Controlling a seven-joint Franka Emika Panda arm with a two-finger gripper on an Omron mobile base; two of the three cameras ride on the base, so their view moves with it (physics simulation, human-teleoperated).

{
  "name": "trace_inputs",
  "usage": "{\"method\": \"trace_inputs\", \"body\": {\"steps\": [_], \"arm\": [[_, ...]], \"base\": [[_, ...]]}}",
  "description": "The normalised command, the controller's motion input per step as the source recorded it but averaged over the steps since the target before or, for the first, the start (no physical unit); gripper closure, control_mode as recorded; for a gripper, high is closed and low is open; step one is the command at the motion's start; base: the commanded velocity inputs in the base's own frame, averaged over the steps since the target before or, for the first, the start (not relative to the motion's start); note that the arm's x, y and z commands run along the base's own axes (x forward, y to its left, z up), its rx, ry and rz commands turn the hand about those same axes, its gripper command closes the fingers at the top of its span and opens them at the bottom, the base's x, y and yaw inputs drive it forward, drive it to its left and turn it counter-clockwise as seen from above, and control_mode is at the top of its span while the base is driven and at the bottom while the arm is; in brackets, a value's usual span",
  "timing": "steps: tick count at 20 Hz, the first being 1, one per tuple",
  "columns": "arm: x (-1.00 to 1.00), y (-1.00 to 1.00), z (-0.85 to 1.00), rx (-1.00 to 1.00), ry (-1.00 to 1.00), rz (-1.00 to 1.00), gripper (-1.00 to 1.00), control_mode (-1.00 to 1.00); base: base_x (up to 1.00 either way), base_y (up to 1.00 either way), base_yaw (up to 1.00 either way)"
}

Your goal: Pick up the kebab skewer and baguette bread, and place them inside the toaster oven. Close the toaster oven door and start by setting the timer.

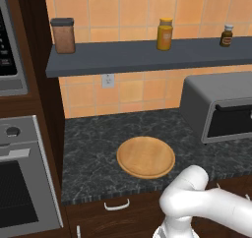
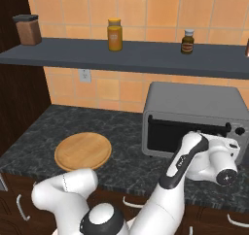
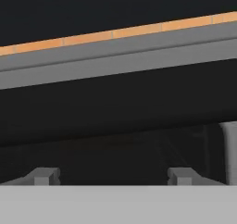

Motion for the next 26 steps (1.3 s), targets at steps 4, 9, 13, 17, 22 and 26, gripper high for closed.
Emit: {"method": "trace_inputs", "body": {"steps": [4,9,13,17,22,26], "arm": [[-0.38,-0.11,0.00,0.00,-0.06,0.02,-1.00,-1.00],[-0.42,-0.26,0.00,0.00,-0.02,0.04,-1.00,-1.00],[-0.30,-0.49,0.00,0.00,-0.02,0.04,-1.00,-1.00],[-0.08,-0.15,-0.01,0.00,0.00,0.02,-1.00,-1.00],[0.00,0.00,-0.07,-0.12,0.00,-0.03,-1.00,-1.00],[0.00,0.00,0.00,-0.09,0.00,-0.11,-1.00,-1.00]], "base": [[0.00,0.00,0.00],[0.00,0.00,0.00],[0.00,0.00,0.00],[0.00,0.00,0.00],[0.00,0.00,0.00],[0.00,0.00,0.00]]}}
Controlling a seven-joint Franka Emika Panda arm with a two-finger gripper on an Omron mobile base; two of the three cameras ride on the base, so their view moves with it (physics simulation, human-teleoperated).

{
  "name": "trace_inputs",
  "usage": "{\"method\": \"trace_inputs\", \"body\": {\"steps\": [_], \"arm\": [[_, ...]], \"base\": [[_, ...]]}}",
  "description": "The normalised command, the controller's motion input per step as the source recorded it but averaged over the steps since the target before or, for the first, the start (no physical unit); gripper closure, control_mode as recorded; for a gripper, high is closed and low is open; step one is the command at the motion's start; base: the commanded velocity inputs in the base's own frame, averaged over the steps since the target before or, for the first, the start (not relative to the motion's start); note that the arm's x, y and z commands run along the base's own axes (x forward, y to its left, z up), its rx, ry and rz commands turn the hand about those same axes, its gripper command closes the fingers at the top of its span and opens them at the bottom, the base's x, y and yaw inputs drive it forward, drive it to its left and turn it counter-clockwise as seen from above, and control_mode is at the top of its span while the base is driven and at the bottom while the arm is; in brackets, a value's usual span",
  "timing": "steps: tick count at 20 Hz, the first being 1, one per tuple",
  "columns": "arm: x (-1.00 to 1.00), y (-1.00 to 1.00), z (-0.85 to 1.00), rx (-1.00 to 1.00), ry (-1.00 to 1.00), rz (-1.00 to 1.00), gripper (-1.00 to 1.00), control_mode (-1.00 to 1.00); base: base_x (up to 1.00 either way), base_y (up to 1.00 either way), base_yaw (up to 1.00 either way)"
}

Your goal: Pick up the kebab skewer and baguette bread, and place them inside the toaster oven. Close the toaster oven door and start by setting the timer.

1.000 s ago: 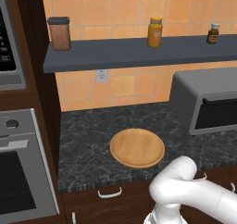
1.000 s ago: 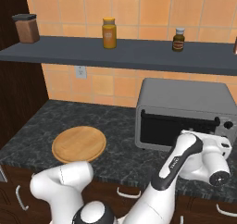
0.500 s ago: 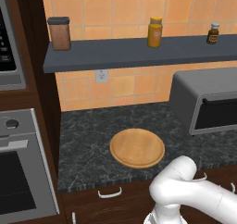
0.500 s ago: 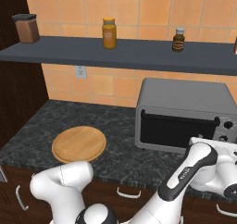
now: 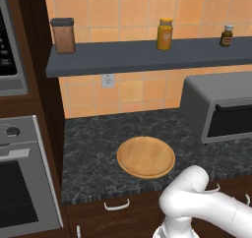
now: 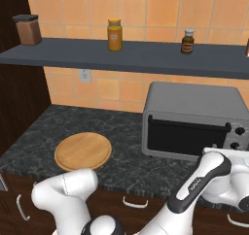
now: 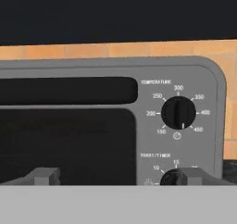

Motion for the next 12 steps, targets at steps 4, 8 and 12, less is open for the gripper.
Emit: {"method": "trace_inputs", "body": {"steps": [4,8,12], "arm": [[0.02,-0.10,-0.14,-0.05,0.00,-0.03,-1.00,-1.00],[0.11,-0.25,-0.22,-0.01,0.00,0.00,-1.00,-1.00],[0.19,-0.43,-0.15,0.00,0.00,0.00,-1.00,-1.00]], "base": [[0.00,0.00,0.00],[0.00,0.00,0.00],[0.00,0.00,0.00]]}}
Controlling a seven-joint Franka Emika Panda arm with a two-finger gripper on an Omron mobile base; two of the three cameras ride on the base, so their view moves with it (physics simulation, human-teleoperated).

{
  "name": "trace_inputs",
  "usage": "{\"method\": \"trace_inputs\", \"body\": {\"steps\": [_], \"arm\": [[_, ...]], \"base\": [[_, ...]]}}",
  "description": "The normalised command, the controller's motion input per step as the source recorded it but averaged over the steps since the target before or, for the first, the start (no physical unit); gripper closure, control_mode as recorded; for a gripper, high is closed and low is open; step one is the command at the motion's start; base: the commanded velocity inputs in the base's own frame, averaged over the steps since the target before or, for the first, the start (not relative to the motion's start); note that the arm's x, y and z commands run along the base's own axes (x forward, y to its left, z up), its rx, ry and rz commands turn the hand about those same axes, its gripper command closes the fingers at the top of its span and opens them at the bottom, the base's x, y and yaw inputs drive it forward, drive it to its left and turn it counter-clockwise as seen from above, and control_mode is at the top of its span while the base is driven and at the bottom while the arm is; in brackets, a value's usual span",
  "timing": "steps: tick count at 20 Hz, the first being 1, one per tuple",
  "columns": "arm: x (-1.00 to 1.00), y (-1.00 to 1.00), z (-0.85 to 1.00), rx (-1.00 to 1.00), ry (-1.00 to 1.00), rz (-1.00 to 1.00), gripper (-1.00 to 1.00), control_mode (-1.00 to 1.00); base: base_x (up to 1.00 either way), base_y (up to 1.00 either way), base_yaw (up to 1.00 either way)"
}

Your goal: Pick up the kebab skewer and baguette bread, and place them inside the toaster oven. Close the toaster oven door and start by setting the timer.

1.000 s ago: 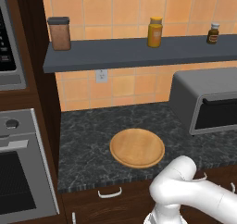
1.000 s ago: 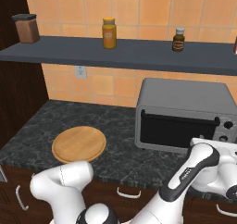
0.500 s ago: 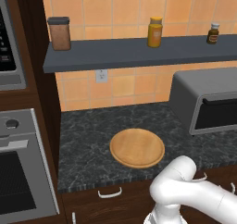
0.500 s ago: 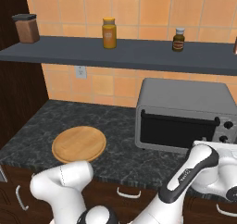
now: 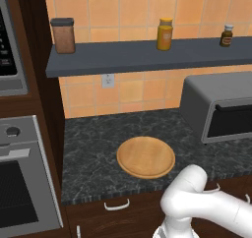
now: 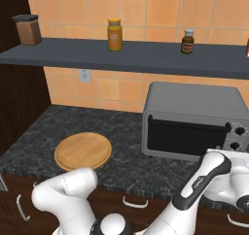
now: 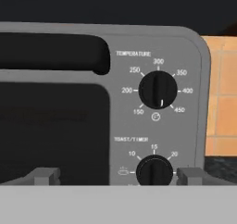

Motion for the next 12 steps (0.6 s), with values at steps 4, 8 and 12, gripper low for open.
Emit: {"method": "trace_inputs", "body": {"steps": [4,8,12], "arm": [[0.09,-0.26,-0.05,0.00,0.00,0.00,-1.00,-1.00],[0.19,-0.14,-0.18,0.00,0.00,0.00,-1.00,-1.00],[0.20,-0.11,-0.16,0.00,0.00,0.00,-1.00,-1.00]], "base": [[0.00,0.00,0.00],[0.00,0.00,0.00],[0.00,0.00,0.00]]}}
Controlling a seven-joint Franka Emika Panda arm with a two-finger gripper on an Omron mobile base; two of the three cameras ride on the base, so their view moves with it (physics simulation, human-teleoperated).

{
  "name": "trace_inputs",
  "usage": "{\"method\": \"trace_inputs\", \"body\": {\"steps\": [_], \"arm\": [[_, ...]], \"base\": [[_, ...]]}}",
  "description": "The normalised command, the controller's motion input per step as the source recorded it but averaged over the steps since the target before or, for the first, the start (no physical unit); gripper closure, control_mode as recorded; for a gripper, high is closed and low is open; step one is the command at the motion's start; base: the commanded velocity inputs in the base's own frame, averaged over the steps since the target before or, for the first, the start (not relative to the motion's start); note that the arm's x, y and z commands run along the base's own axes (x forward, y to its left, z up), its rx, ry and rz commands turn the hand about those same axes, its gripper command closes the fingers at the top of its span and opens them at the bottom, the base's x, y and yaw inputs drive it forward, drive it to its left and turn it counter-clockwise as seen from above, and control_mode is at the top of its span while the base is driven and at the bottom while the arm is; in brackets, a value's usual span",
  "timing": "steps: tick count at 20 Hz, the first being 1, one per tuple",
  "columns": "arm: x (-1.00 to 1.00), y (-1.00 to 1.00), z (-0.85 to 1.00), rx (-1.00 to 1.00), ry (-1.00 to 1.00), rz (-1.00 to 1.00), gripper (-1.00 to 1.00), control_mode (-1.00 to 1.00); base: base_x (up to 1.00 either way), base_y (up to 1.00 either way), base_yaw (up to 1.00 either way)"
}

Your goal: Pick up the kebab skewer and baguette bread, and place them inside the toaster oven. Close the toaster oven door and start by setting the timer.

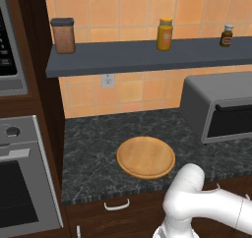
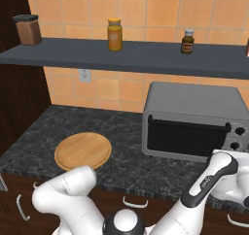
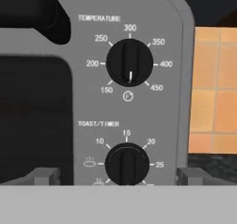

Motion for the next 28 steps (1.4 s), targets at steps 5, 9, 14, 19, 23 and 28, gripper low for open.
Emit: {"method": "trace_inputs", "body": {"steps": [5,9,14,19,23,28], "arm": [[0.28,-0.01,-0.01,0.00,0.00,0.00,-1.00,-1.00],[0.18,-0.06,-0.02,0.00,0.00,0.00,-1.00,-1.00],[0.09,-0.05,-0.02,0.00,0.00,0.00,-1.00,-1.00],[0.06,0.00,-0.03,0.00,0.01,0.00,-1.00,-1.00],[0.00,0.00,0.00,0.00,0.00,0.00,-1.00,-1.00],[0.00,0.00,0.00,0.00,0.00,0.00,1.00,-1.00]], "base": [[0.00,0.00,0.00],[0.00,0.00,0.00],[0.00,0.00,0.00],[0.00,0.00,0.00],[0.00,0.00,0.00],[0.00,0.00,0.00]]}}
